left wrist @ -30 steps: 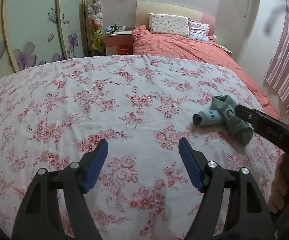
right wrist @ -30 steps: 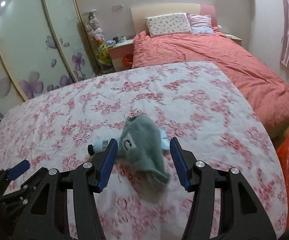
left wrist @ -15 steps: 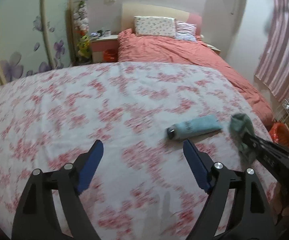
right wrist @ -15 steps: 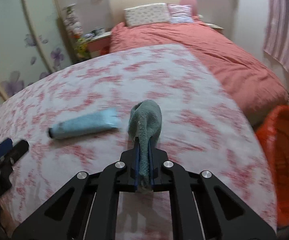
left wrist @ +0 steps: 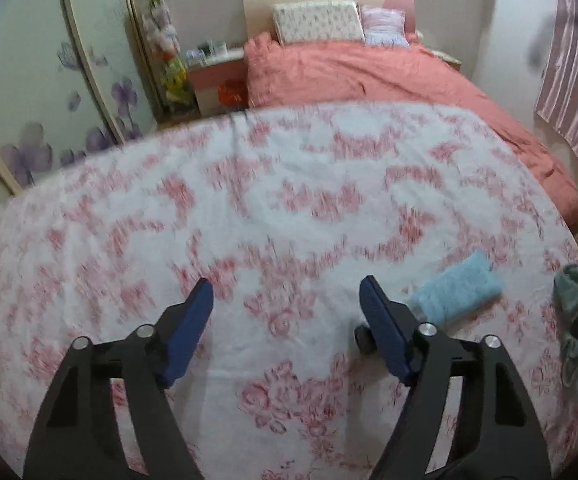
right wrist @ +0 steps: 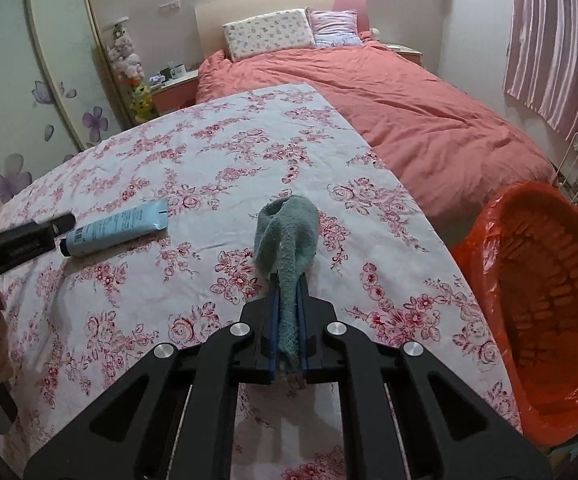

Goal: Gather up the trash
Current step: 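Grasp the light blue tube with the left tool while the right holds the sock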

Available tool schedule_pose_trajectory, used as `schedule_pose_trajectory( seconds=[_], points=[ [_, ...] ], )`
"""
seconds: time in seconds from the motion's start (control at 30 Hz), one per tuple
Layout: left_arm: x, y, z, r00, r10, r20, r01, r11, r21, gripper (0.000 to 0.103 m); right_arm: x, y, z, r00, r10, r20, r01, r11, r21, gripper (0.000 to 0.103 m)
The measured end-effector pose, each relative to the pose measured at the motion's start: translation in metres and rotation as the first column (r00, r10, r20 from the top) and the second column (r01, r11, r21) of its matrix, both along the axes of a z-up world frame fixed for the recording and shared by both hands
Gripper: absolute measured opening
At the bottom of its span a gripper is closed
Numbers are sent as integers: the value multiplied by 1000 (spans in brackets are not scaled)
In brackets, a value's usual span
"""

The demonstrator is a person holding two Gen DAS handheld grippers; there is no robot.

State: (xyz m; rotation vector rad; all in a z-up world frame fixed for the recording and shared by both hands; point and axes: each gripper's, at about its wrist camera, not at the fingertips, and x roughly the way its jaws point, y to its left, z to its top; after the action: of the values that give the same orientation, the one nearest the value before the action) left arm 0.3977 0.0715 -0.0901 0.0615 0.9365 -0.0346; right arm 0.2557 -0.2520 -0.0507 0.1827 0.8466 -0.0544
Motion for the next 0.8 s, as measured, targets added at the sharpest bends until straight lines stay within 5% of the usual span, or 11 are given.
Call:
schedule_pose_trajectory(
  seconds=[0.17, 0.37, 0.57, 0.8],
  points=[
    [-22, -1, -1, 997, -73, -38, 69, 991, -113, 65, -5, -3, -1, 1000, 2, 2, -2, 1000, 9, 8],
    [-45, -11, 9, 996, -87, 27, 90, 988, -126, 69, -11, -3, 0, 1000, -5, 6, 5, 1000, -10, 8],
    [-54, -38, 20, 979, -182, 95, 190, 978, -83, 73, -17, -12, -1, 1000, -14, 6, 14, 999, -32, 8],
    [-61, -76, 11, 917, -387, 94, 387, 922, 19, 73, -18, -19, -3, 1000, -9, 2, 9, 1000, -11, 8]
  ],
)
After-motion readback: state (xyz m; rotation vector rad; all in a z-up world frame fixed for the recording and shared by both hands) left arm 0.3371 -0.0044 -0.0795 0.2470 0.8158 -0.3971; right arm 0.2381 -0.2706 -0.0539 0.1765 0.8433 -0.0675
